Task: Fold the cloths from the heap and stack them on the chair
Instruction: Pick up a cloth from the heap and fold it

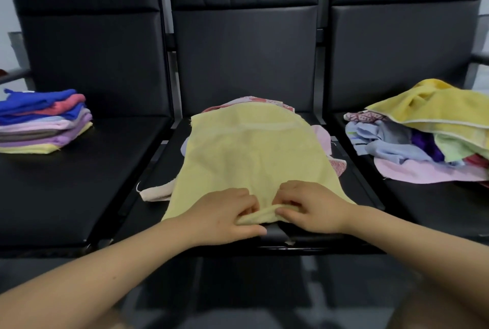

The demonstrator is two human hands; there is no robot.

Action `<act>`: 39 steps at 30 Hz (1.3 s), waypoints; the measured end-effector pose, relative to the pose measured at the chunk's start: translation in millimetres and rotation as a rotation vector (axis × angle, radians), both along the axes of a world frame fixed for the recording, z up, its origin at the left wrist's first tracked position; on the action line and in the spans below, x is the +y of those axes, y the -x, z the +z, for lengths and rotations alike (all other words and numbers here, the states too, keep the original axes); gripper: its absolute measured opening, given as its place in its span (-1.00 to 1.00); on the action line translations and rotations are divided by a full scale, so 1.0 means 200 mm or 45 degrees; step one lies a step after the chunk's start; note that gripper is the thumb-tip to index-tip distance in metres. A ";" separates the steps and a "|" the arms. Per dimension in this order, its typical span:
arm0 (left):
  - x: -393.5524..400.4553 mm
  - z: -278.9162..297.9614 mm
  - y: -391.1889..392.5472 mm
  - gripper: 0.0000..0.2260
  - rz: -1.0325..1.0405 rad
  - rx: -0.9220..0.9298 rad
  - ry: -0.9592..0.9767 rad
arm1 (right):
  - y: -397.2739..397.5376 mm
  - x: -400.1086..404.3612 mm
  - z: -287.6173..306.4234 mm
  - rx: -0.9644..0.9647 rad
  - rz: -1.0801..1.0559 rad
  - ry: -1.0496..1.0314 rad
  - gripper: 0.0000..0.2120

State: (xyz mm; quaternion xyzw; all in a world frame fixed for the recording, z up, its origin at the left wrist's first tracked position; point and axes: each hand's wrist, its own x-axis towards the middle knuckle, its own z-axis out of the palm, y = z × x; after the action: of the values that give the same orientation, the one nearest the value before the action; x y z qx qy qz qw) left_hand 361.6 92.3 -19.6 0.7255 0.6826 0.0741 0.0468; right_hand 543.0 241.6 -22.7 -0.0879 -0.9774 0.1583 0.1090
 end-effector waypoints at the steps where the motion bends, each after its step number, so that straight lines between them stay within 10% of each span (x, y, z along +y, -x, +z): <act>1: 0.00 -0.01 0.01 -0.58 -0.018 0.047 -0.022 | 0.01 0.01 0.00 0.012 -0.015 0.023 -0.55; 7: 0.05 0.03 0.10 -0.52 0.138 -0.204 -0.349 | 0.03 0.06 0.07 -0.079 -0.019 0.111 -0.73; 19: -0.05 0.13 0.48 -0.39 0.396 -0.331 -0.176 | -0.15 0.33 0.14 0.161 -0.386 0.550 -0.67; 25: -0.20 0.16 0.54 -0.85 0.542 -0.706 -0.330 | -0.24 0.30 0.17 0.444 -0.445 0.904 -0.63; 29: -0.23 0.16 0.40 -0.80 0.590 -0.902 -0.588 | -0.23 0.21 0.19 0.518 -0.440 1.104 -0.42; 32: -0.25 0.14 0.33 -0.79 0.628 -0.998 -0.763 | -0.22 0.18 0.21 0.444 -0.478 0.986 -0.73; 39: -0.30 0.01 0.29 -0.80 0.807 -1.015 -0.727 | -0.24 0.17 0.18 0.225 -0.489 0.793 -0.62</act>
State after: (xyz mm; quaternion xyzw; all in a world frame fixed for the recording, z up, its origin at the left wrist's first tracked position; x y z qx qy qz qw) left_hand 303.9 32.8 -17.1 0.3859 0.7489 0.5330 0.0781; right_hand 591.1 275.2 14.3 -0.2846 -0.8349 0.4317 0.1887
